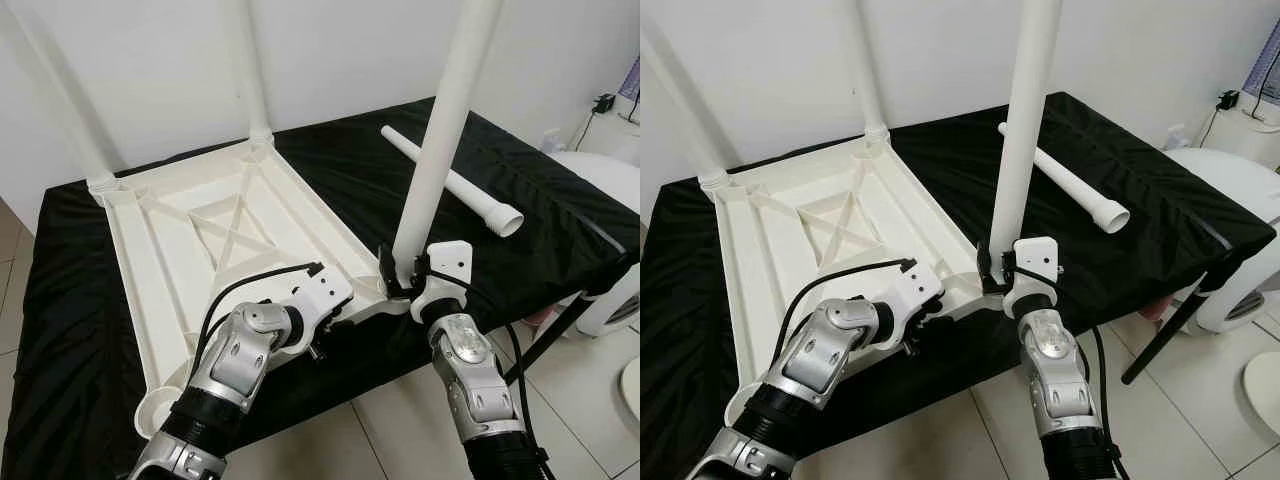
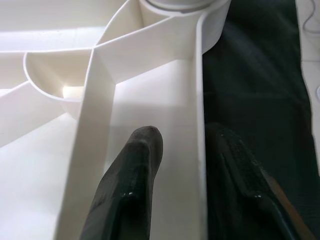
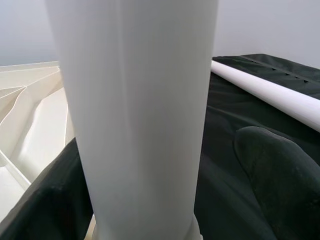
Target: Building children table
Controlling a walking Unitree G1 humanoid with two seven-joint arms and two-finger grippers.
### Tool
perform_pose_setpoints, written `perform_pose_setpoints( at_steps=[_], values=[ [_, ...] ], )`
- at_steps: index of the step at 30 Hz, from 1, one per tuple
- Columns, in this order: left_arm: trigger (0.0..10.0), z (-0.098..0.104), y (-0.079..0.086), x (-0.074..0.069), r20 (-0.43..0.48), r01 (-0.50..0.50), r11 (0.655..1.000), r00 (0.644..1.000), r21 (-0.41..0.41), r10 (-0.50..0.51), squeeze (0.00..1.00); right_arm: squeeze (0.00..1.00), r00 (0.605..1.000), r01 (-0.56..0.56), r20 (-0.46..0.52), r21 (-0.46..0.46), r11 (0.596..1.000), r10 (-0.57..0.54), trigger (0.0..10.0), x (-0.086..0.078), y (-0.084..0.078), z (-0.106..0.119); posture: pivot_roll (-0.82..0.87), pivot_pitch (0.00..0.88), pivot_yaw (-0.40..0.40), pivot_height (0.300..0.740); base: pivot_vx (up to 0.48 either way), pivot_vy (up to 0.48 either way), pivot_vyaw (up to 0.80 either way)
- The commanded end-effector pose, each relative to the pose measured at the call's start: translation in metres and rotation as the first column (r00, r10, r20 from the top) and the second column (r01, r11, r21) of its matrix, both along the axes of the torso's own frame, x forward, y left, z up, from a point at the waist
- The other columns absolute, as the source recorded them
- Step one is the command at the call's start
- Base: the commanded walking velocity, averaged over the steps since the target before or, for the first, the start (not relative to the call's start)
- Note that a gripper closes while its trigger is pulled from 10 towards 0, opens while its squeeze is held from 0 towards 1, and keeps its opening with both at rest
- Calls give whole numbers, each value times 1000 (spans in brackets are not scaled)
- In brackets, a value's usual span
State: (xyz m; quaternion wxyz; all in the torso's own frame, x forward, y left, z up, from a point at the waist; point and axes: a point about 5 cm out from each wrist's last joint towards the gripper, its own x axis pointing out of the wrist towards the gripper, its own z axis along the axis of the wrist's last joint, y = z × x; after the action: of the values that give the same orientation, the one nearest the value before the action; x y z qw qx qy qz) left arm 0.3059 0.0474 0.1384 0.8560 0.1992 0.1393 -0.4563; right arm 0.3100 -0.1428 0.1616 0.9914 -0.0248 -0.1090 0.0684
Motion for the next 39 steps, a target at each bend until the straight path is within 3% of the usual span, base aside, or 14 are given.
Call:
perform_pose_setpoints(
  at_steps=[1,9,15,16,17,18,23,24,29,30,35,37,38,39],
  values=[
    [10000,-1,8,3,67,-135,991,989,-9,135,0,0,1000,-3,5,5,1000,3,10000,2,-1,2,-130,73,93,740,0,0,0],
    [9922,-5,8,-2,58,-135,990,989,-31,136,0,0,1000,-7,11,1,1000,7,10000,4,-1,3,-127,74,93,740,0,0,0],
    [4431,-11,10,-4,49,-135,991,989,-18,136,0,0,1000,-10,12,-3,1000,10,10000,5,-1,4,-127,75,92,740,0,0,0],
    [0,-11,9,-5,46,-125,992,991,-22,126,0,0,1000,-11,12,-3,1000,11,10000,5,-1,4,-128,75,91,740,0,0,0],
    [0,-12,9,-5,41,-126,992,991,-18,126,0,0,1000,-11,13,-4,1000,11,10000,5,-1,4,-128,75,91,740,0,0,0],
    [10000,-13,9,-6,59,-111,994,992,14,110,0,0,1000,-11,13,-6,1000,11,10000,5,-2,4,-128,75,90,740,0,0,0],
    [8588,-17,10,-8,70,-90,994,994,55,86,0,0,1000,-13,16,-9,1000,13,10000,5,-2,5,-128,75,90,740,0,0,0],
    [0,-18,10,-10,65,-81,995,995,54,78,0,0,1000,-14,16,-10,1000,14,10000,6,-2,5,-128,71,92,740,0,0,0],
    [0,-20,10,-12,59,-62,996,997,59,58,0,0,1000,-18,17,-14,1000,18,10000,6,-3,5,-129,71,91,740,0,0,0],
    [10000,-21,11,-12,55,-62,996,997,66,58,0,0,1000,-20,17,-17,1000,20,10000,6,-4,5,-129,70,90,740,0,0,0],
    [0,-22,13,-13,57,-51,996,997,71,47,0,0,999,-36,16,-29,999,36,10000,6,-5,5,-130,70,89,740,0,0,0],
    [157,-22,13,-13,61,-47,996,997,75,42,0,0,999,-43,15,-33,999,44,10000,6,-5,5,-130,70,89,740,0,0,0],
    [9608,-23,14,-13,63,-45,995,997,89,40,0,0,998,-56,13,-37,998,57,10000,5,-5,5,-131,69,89,740,0,0,0],
    [10000,-24,15,-13,63,-47,994,997,98,41,0,0,997,-73,12,-45,996,74,10000,5,-5,5,-130,68,89,740,0,0,0]
  ],
)
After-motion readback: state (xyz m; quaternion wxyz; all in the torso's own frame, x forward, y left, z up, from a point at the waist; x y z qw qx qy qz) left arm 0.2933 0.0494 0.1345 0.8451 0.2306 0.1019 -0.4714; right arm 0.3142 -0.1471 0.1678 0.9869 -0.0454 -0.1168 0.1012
